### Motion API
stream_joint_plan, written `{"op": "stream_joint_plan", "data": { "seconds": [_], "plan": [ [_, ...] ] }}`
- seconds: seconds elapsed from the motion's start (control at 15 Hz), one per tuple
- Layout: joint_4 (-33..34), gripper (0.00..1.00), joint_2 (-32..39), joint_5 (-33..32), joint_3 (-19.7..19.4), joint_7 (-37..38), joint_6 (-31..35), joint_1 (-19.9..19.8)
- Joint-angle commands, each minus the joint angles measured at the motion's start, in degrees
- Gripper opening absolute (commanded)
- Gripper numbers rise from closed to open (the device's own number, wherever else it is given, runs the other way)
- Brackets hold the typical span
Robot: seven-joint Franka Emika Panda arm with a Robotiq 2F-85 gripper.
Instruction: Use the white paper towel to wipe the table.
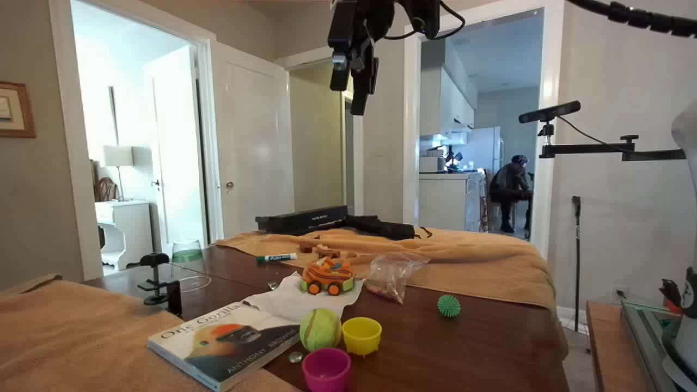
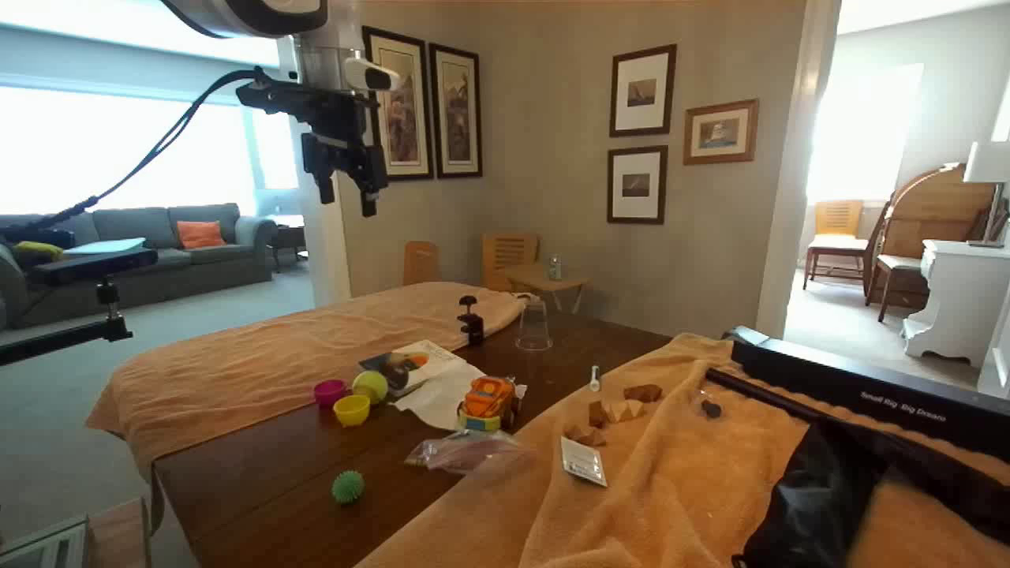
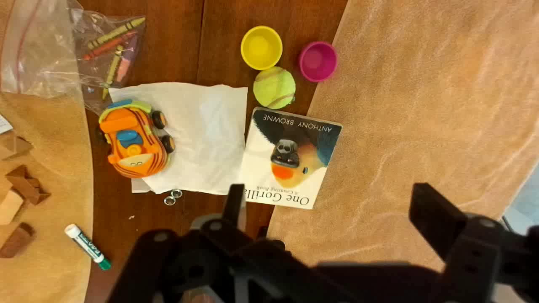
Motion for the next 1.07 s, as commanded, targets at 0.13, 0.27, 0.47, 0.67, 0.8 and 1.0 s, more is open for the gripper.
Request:
{"op": "stream_joint_plan", "data": {
  "seconds": [0.13,0.27,0.47,0.67,0.8,1.0],
  "plan": [
    [0.21,1.00,0.01,0.29,0.79,-0.19,-0.25,-0.89],
    [0.21,1.00,0.01,0.29,0.79,-0.19,-0.25,-0.89],
    [0.21,1.00,0.01,0.29,0.79,-0.20,-0.25,-0.89],
    [0.74,1.00,1.27,0.96,0.00,-1.89,0.82,-1.04],
    [0.52,1.00,3.41,0.09,-0.78,-1.85,5.07,-2.57],
    [-1.03,1.00,7.57,-1.16,-1.57,-1.27,14.10,-5.07]
  ]
}}
